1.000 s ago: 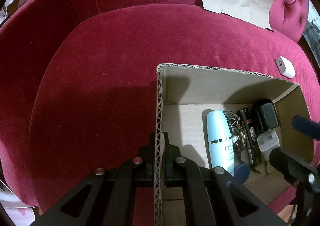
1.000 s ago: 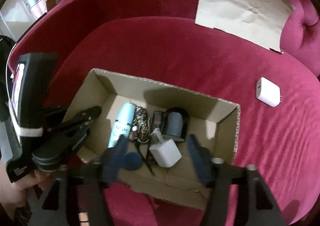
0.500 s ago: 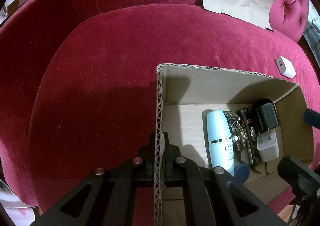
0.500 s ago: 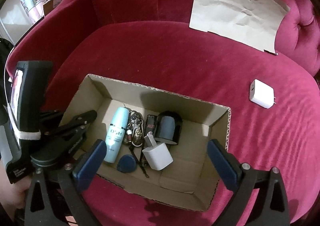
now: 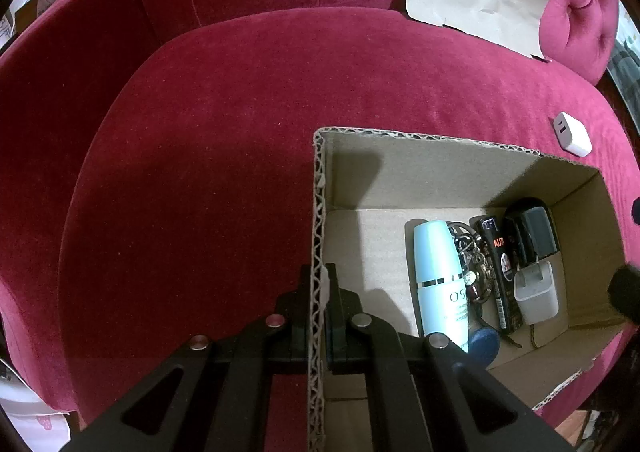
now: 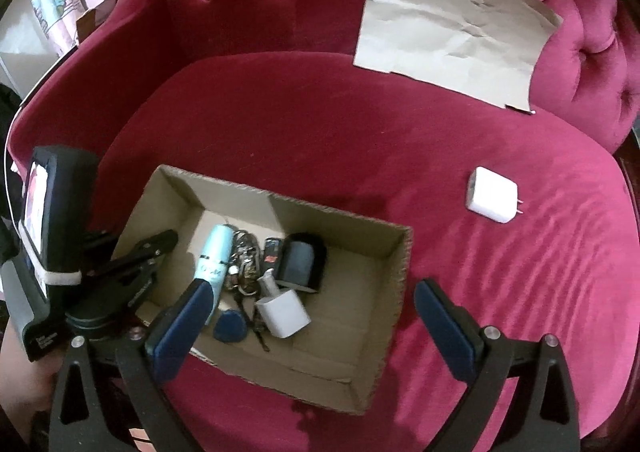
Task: Organize rigid objects
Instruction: 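Move the right gripper toward the large white charger on the seat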
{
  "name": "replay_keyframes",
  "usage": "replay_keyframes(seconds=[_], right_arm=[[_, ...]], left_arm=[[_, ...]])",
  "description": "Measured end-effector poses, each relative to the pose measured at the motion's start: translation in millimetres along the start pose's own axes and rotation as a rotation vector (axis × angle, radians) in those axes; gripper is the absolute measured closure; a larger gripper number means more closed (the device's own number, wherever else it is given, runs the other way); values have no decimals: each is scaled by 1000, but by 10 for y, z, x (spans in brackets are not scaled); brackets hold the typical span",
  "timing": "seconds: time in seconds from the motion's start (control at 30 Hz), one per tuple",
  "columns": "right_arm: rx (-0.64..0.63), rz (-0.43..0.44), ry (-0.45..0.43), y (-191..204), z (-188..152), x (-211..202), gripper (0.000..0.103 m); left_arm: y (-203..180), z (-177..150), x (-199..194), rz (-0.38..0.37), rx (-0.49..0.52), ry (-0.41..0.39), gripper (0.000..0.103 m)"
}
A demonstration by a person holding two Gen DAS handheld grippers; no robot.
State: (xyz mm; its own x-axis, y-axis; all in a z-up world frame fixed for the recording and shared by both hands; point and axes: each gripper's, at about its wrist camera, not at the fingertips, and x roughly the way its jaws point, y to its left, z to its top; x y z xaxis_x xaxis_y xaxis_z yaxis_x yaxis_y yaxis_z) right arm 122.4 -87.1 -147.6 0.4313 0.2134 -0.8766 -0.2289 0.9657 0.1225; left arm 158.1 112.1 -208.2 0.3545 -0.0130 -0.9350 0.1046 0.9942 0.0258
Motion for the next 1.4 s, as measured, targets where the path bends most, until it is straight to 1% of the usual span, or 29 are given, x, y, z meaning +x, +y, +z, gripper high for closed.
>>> replay_keyframes(seconds=[0.13,0.4,0.67,1.0,1.17,1.27,1.4], right_arm=[[24,1,-9,-140,36,-61,0],[34,-37,-46,-464,143,-157,0],[81,-63,-64,-847,271,-178,0],[138,-98,-49,-1232,381,49,0],[171,-112,-33,-1450,430,234,0],[194,-134,-20,-1595,446,354,0],[232,-139,-10,-1744,445,500,0]], left_arm=[[-6,-2,6,0,0,0,99],[0,-1,8,0,-1,1,99],[-4,5,-2,4,6,2,99],[-24,13,-8,5,5,4,99],[-29,14,-9,6,4,6,99],[-30,18,-9,7,5,8,99],[-32,26,-9,9,8,7,99]])
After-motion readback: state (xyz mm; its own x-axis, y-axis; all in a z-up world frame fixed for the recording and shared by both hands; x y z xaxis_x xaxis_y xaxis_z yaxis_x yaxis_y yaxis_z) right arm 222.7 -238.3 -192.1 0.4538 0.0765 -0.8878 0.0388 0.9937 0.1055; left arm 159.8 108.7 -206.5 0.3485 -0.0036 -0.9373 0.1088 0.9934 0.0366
